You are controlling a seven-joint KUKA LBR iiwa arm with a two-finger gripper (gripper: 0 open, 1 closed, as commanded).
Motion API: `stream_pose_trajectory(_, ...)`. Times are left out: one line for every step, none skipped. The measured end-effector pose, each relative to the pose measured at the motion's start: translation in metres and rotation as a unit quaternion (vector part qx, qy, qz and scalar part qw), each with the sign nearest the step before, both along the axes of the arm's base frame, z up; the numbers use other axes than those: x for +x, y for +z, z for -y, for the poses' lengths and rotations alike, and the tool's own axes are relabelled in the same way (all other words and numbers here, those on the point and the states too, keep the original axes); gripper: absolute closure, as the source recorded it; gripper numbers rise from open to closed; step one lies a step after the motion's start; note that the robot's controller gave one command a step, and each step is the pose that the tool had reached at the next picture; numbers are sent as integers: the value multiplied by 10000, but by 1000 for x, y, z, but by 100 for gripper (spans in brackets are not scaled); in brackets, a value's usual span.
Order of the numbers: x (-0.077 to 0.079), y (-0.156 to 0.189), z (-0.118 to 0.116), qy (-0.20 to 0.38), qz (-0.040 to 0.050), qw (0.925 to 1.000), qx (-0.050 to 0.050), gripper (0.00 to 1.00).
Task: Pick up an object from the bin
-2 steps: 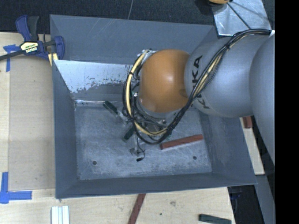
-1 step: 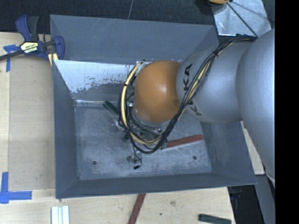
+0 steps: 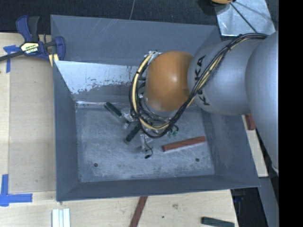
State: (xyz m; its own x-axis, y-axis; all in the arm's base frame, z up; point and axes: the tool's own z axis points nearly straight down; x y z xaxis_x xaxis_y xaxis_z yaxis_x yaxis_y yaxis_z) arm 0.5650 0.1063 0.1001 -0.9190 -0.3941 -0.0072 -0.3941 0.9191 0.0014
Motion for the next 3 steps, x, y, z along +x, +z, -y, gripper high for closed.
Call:
stream_pose_trajectory(28, -25, 26, 862, 67, 9963, -1, 100)
stream_pose_trajectory(28, -25, 26, 859, 66, 9963, 0, 100)
stream_pose_trajectory(35, 120, 30, 688, 3, 9976, -18, 100)
